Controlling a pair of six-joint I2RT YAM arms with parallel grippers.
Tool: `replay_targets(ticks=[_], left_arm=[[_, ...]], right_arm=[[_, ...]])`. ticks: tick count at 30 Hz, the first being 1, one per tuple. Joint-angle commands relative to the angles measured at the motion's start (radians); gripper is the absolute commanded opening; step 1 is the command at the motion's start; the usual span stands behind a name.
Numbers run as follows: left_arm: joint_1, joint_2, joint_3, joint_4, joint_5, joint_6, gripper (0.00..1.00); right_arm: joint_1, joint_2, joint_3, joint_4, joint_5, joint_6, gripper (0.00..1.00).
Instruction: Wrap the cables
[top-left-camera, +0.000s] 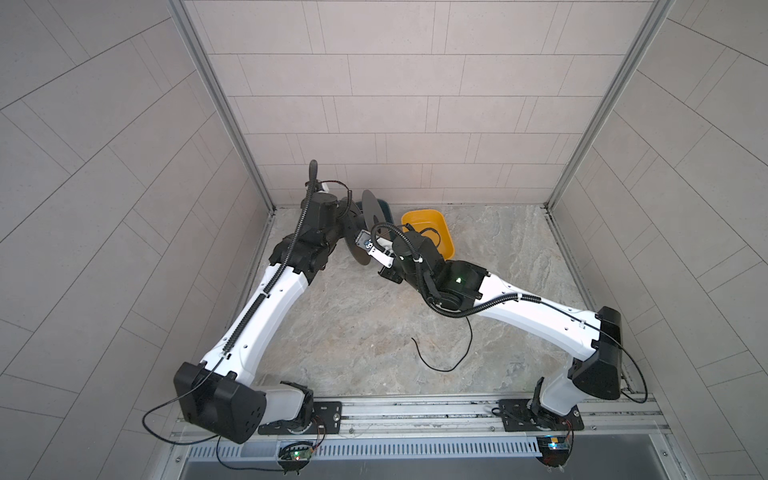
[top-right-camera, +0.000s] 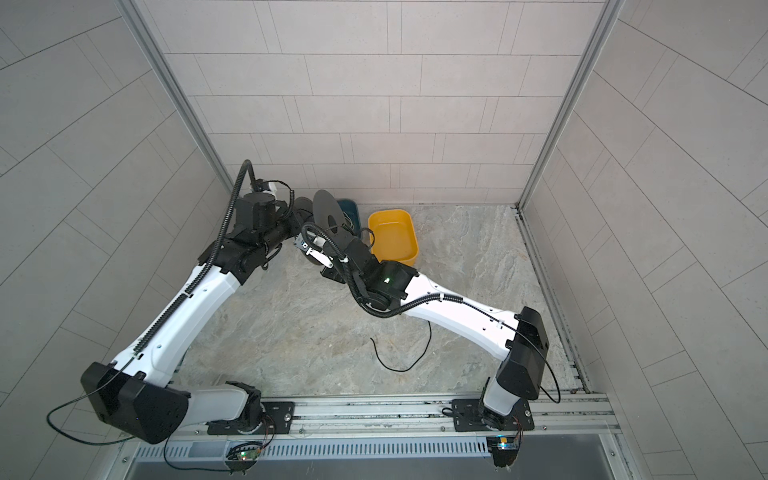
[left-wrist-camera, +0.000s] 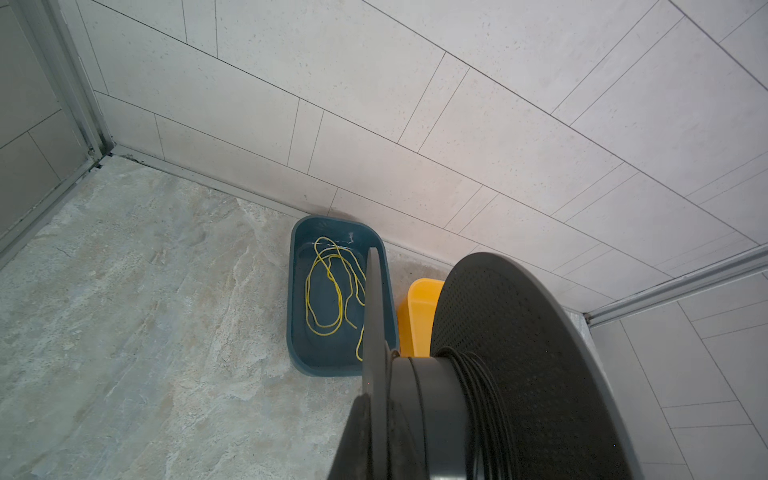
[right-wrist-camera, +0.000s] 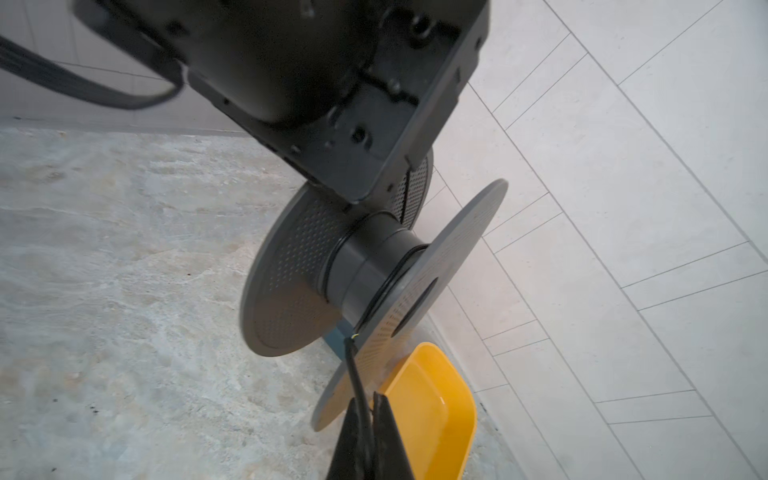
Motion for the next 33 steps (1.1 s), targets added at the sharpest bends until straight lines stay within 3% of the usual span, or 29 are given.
replay_targets(ticks=[1,16,25,33], left_arm=[[-0.006,0.0,0.054,-0.025,0.046,0.056,0.0],[-0.034,-0.028,0.047,-0.164,0.212,0.169,0.0],[-0.034,-0.04,0.036,-0.185,0.327,0.222,0.0],[-0.035,-0.047,0.054,-0.217,0.338,0.242,0.0]], right_arm=[[-0.016,0.019,0.06,0.006,0.083,-0.045,0.0],[-0.132,0.094,0.182,0.041,0.088,0.071,0.01],[-0.263,0.13,0.223,-0.002,-0.071,0.207,0.08],[-0.377,0.138,0.207,-0.025,-0.204,0.311,0.12]])
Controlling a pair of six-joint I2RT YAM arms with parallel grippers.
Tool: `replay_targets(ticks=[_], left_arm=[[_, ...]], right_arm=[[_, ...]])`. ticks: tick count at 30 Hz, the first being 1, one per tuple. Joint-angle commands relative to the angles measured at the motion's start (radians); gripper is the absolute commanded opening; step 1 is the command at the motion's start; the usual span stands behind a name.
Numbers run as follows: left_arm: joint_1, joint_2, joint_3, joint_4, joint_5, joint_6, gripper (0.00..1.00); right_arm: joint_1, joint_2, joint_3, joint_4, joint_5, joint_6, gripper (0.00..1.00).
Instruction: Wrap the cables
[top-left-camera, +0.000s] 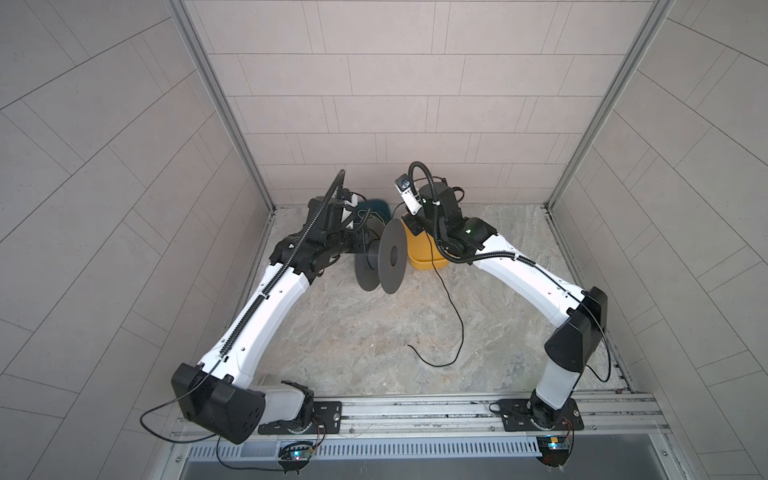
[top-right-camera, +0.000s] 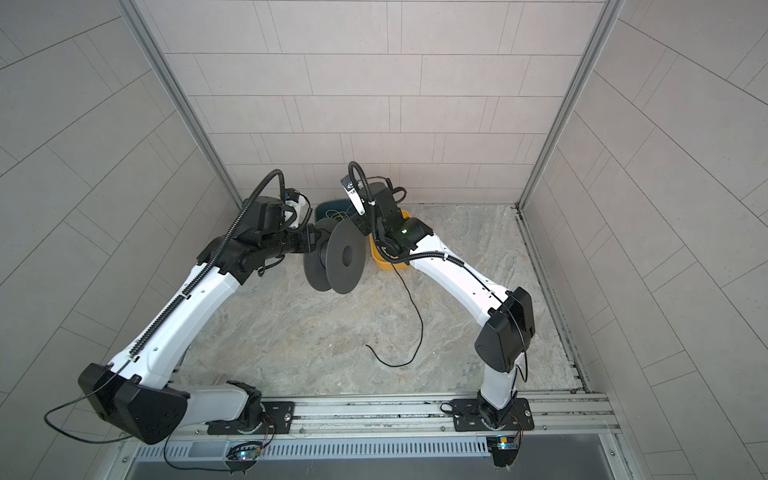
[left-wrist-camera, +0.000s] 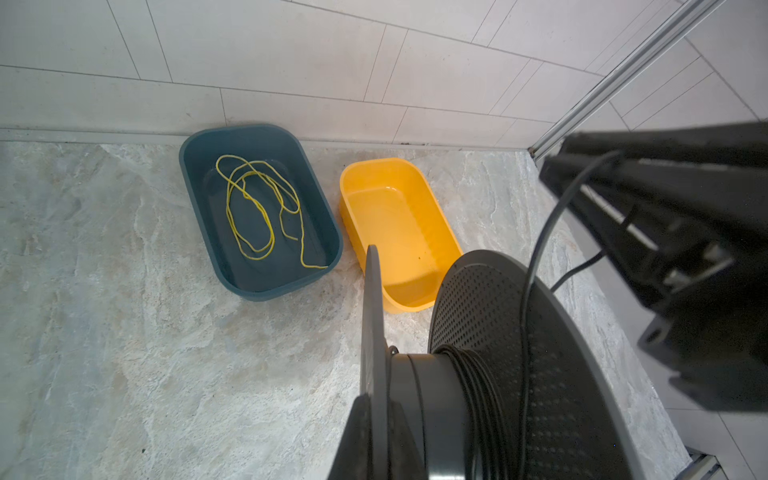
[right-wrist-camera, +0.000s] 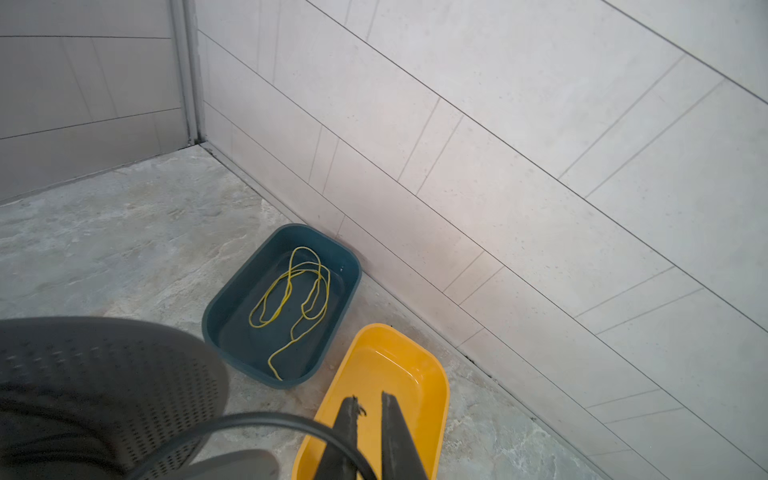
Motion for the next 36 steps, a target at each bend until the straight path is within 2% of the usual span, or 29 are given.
replay_targets(ticks=[1,10,13,18,25,33,36], left_arm=[[0.001,-0.046,0.021,-0.01,0.028,0.018,0.0],[0.007,-0.039,0.106,-0.041,0.094,-0.016,0.0],[0.017,-0.033,0.142,-0.061,0.115,-0.023,0.0],[0.055,-0.012,0.201,-0.077,0.192,-0.056,0.0],[0.103,0.005,0.241,-0.058,0.298,-0.131,0.0],[0.133,0.02,0.273,-0.041,0.356,-0.175,0.0],[0.14,0.031,0.291,-0.044,0.366,-0.177,0.0]], right_arm=[[-0.04,-0.001,0.008,0.013,-0.059,0.082,0.12],[-0.12,-0.003,-0.117,0.051,-0.15,0.149,0.13],[-0.149,-0.015,-0.176,0.083,-0.231,0.171,0.18],[-0.195,-0.041,-0.287,0.158,-0.369,0.237,0.22],[-0.203,-0.133,-0.49,0.3,-0.526,0.246,0.34],[-0.203,-0.261,-0.67,0.419,-0.589,0.257,0.63],[-0.205,-0.306,-0.709,0.405,-0.608,0.259,0.69]])
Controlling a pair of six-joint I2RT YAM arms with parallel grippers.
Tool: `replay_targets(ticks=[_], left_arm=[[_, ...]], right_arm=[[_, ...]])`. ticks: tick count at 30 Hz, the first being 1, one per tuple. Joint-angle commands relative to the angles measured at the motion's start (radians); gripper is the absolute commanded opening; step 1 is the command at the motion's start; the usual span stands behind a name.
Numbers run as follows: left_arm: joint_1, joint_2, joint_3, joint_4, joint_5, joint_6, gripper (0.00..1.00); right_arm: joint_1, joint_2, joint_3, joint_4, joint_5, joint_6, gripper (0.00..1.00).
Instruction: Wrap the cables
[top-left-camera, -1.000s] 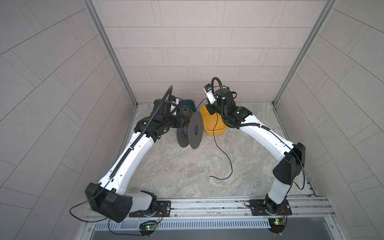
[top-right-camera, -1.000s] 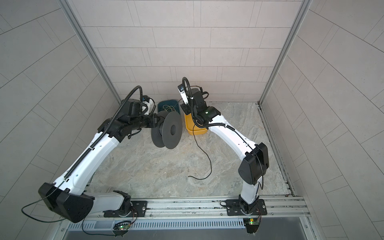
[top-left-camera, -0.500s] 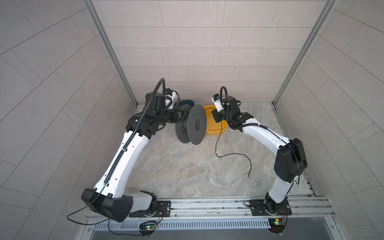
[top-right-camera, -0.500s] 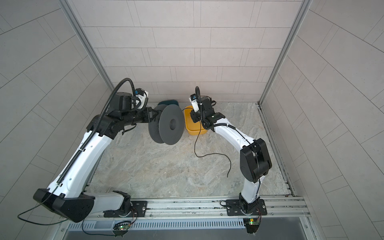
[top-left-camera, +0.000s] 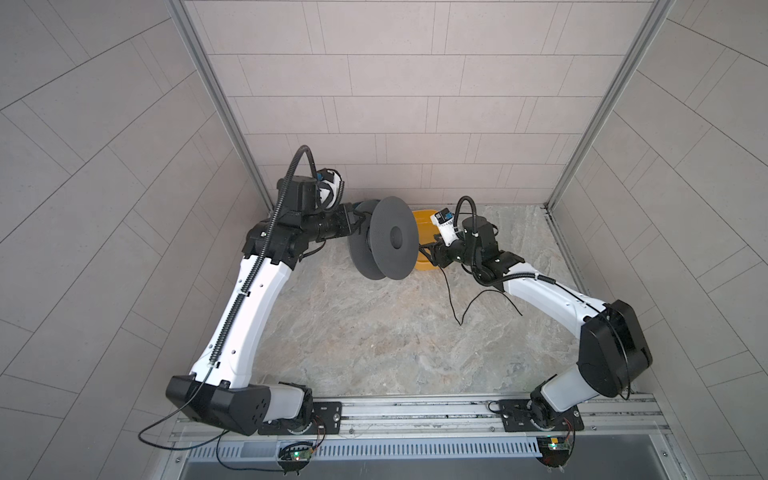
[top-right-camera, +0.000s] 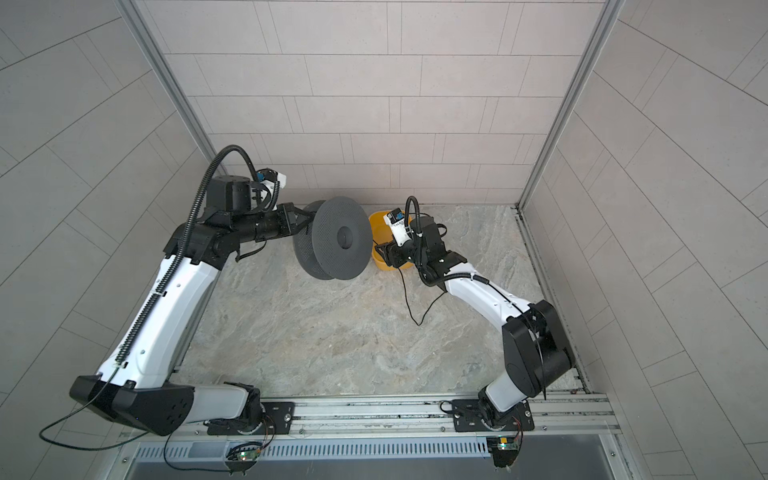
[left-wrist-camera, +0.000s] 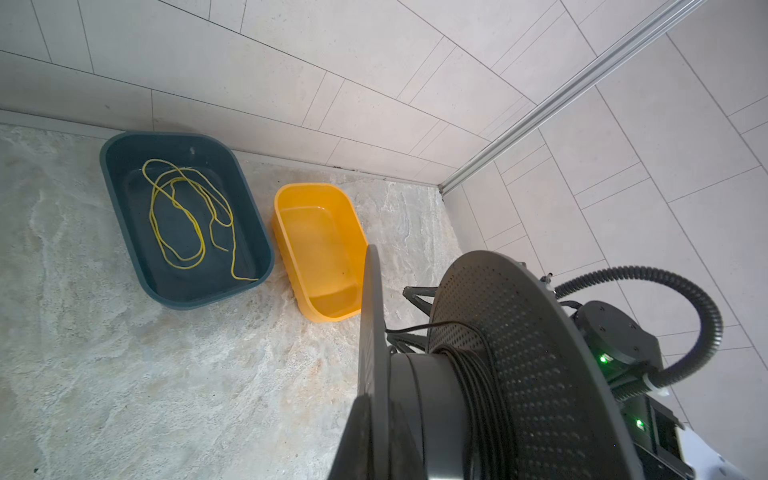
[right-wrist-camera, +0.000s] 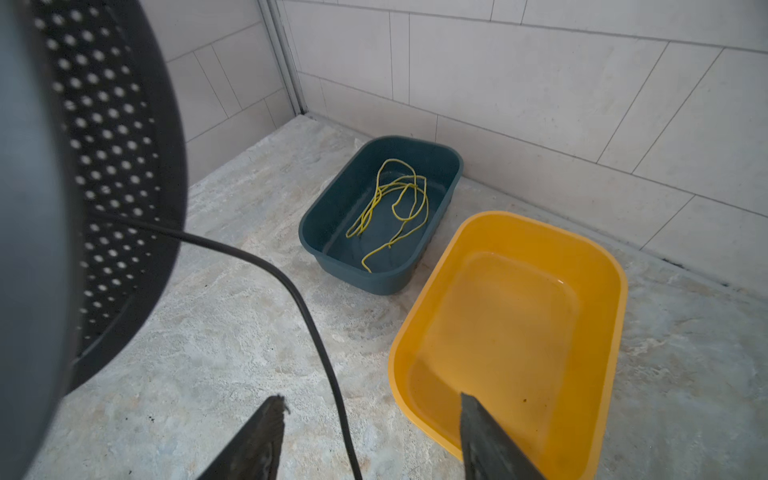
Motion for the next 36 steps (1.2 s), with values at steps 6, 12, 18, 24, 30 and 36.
replay_targets(ticks=[6,12,18,24,30,36], left_arm=[[0.027,0.004,0.071,0.076,0.076,-0.062,0.0],[0.053,-0.002,0.075,0.09,0.086,-0.074,0.0],[0.077,0.008,0.079,0.112,0.111,-0.08,0.0],[0.102,0.01,0.089,0.121,0.121,-0.089,0.0],[0.126,0.014,0.098,0.13,0.13,-0.095,0.0],[0.145,0.022,0.105,0.139,0.14,-0.11,0.0]], right_arm=[[0.0,-0.173,-0.137,0.074,-0.112,0.048,0.79],[0.0,-0.271,-0.172,-0.074,-0.028,0.083,0.84],[0.0,-0.348,-0.245,-0.188,-0.02,0.13,0.84],[0.0,-0.39,-0.348,-0.236,-0.025,0.146,0.78],[0.0,-0.399,-0.449,-0.171,-0.048,0.196,0.73],[0.004,-0.387,-0.527,-0.098,-0.074,0.214,0.67]])
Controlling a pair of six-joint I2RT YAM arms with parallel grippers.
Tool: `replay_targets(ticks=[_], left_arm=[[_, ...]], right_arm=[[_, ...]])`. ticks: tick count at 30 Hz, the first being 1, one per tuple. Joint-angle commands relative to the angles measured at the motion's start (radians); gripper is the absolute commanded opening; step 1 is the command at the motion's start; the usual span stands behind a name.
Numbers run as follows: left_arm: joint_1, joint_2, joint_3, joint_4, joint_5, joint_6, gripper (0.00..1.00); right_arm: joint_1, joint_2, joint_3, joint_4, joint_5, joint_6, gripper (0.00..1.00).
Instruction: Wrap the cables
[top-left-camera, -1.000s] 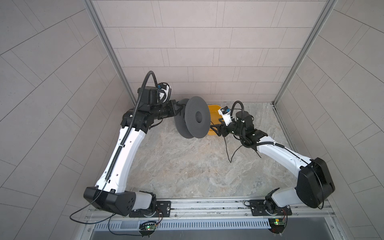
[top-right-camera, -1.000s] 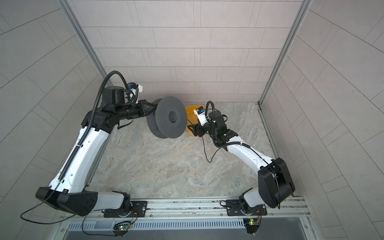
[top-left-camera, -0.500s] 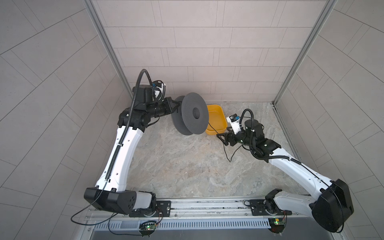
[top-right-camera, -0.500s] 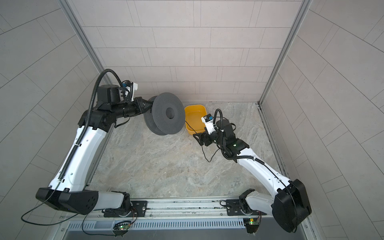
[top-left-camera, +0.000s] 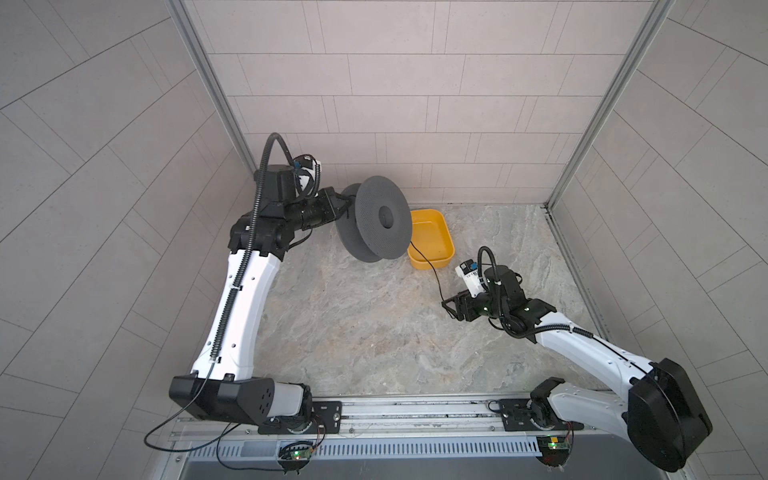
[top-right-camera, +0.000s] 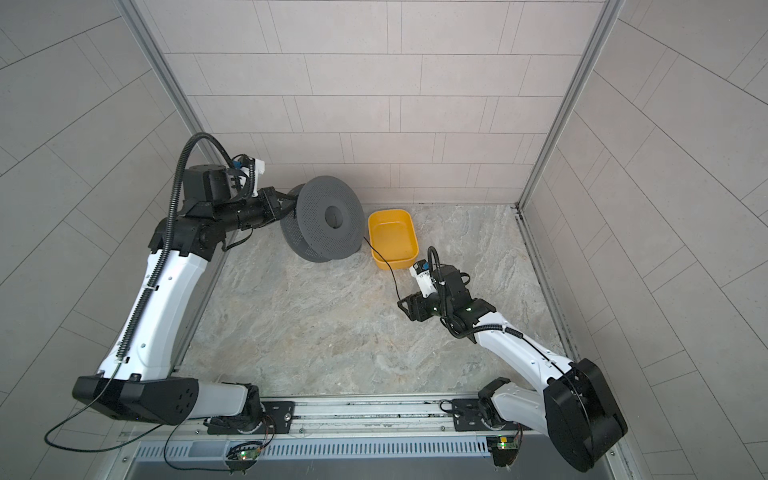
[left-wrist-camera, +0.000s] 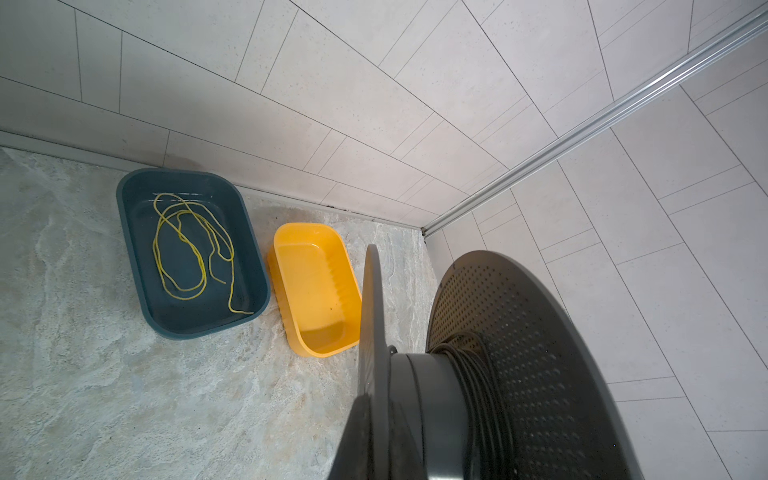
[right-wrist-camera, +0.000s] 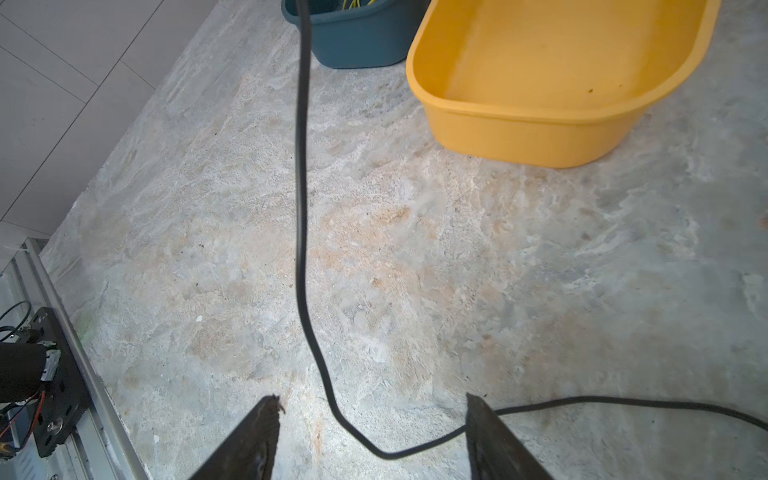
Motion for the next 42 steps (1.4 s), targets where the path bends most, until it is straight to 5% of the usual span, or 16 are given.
replay_targets(ticks=[1,15,21,26,36,42], left_arm=[[0.011,-0.002,0.05,0.086,0.044,-0.033,0.0],[0.014,-0.009,0.038,0.096,0.041,-0.05,0.0],[0.014,-0.01,0.035,0.097,0.034,-0.052,0.0],[0.021,0.0,0.026,0.104,0.012,-0.085,0.0],[0.025,-0.052,-0.123,0.256,-0.234,-0.232,0.0],[0.02,-0.061,-0.157,0.266,-0.372,-0.198,0.0]], right_arm=[[0.004,-0.004,-0.029,0.071,-0.035,0.016,0.66],[0.043,0.158,-0.008,0.167,-0.043,-0.005,0.45],[0.055,0.205,-0.003,0.212,-0.022,-0.007,0.27],[0.085,0.216,0.042,0.169,0.035,-0.033,0.01],[0.261,0.167,0.181,-0.072,0.235,-0.21,0.0],[0.379,0.157,0.292,-0.204,0.305,-0.298,0.0]])
